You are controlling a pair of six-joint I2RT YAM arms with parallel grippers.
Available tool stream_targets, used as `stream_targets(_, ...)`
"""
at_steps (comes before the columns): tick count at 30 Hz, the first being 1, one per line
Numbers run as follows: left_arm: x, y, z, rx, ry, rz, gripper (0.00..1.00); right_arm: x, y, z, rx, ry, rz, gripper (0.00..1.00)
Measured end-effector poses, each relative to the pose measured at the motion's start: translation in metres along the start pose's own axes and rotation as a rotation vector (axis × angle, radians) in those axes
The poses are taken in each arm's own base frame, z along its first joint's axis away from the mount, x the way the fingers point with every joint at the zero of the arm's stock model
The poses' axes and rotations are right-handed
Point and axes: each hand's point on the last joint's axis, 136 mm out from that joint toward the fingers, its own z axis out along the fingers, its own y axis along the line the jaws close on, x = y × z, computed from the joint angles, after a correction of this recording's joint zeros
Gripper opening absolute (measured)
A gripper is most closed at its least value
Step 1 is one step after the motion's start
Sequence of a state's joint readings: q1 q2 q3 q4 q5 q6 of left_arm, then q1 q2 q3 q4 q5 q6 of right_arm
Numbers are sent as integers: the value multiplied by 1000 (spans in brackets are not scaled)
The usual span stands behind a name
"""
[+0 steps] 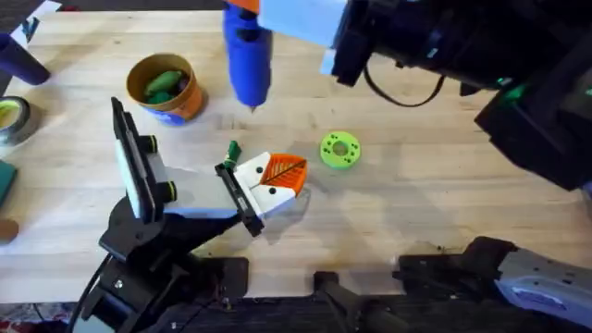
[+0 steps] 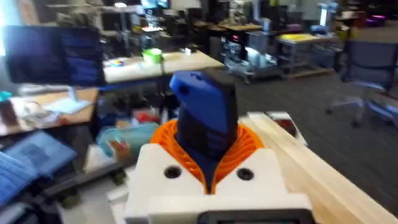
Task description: Pick up the gripper from the table and insert it into the empty holder that is missing its gripper. Then pick up a screw, insert it into the mounting hole, and use the screwdriver to tighten it. Finally, clean up the table by picking up the vegetable and placing it into the bucket.
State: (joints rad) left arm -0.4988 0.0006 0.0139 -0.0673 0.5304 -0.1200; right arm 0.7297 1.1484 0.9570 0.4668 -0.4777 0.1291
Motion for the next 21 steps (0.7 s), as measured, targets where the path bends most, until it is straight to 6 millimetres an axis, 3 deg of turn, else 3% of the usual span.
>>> stream_targets(6, 0, 0, 0, 0, 0, 0, 15, 41, -62, -27, 170, 188, -76, 21)
stream_targets(13, 0, 0, 0, 0, 0, 0, 15, 112, -137, -95, 423, 569, -240, 21)
stream_targets(21, 0, 0, 0, 0, 0, 0, 15, 202, -183, -156, 469, 1065, -442, 21)
